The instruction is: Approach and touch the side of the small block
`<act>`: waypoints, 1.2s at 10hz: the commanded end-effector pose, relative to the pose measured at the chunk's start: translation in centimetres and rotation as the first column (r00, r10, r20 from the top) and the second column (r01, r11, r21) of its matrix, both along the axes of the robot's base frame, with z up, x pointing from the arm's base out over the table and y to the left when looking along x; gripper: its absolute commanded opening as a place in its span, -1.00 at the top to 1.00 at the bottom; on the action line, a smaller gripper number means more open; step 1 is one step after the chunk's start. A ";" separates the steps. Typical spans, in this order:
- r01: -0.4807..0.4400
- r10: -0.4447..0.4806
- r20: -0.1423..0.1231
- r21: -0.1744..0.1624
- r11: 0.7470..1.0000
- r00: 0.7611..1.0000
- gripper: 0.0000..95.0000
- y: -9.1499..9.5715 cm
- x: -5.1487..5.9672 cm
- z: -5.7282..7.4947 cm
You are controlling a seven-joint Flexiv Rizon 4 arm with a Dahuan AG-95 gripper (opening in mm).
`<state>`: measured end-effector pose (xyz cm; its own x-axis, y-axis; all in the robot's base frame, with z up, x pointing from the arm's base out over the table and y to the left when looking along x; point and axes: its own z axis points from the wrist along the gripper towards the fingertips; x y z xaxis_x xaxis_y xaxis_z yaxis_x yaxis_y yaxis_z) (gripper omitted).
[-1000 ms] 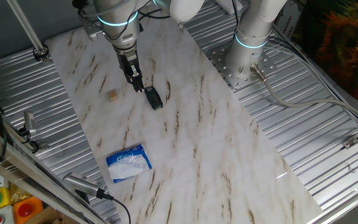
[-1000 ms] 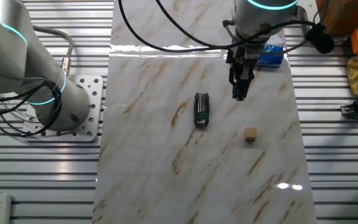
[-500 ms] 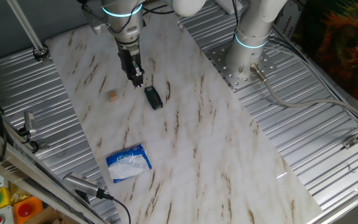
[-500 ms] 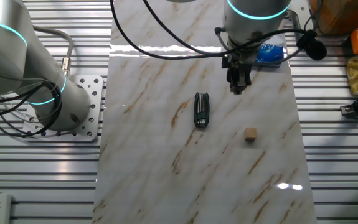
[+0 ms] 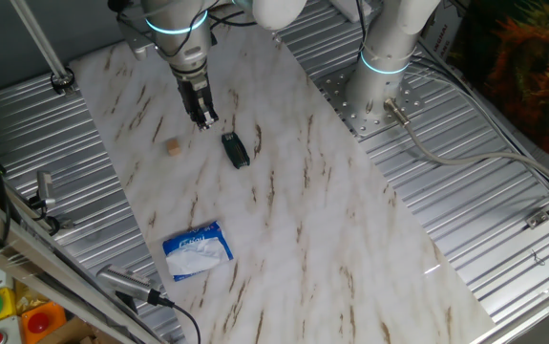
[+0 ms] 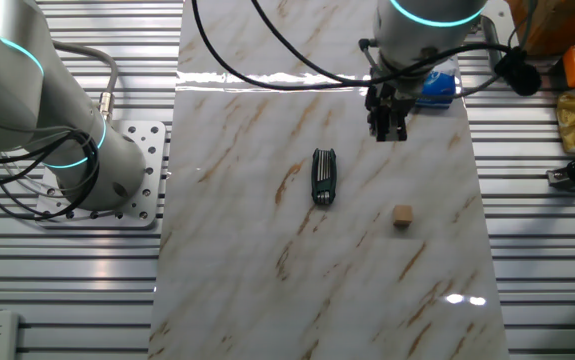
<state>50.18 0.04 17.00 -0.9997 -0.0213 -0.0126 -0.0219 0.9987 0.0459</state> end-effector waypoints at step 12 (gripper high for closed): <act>0.001 -0.001 0.006 -0.007 1.000 1.000 1.00 1.4 1.1 -1.6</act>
<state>51.60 1.44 14.89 -0.9996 -0.0217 -0.0200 -0.0225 0.9990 0.0382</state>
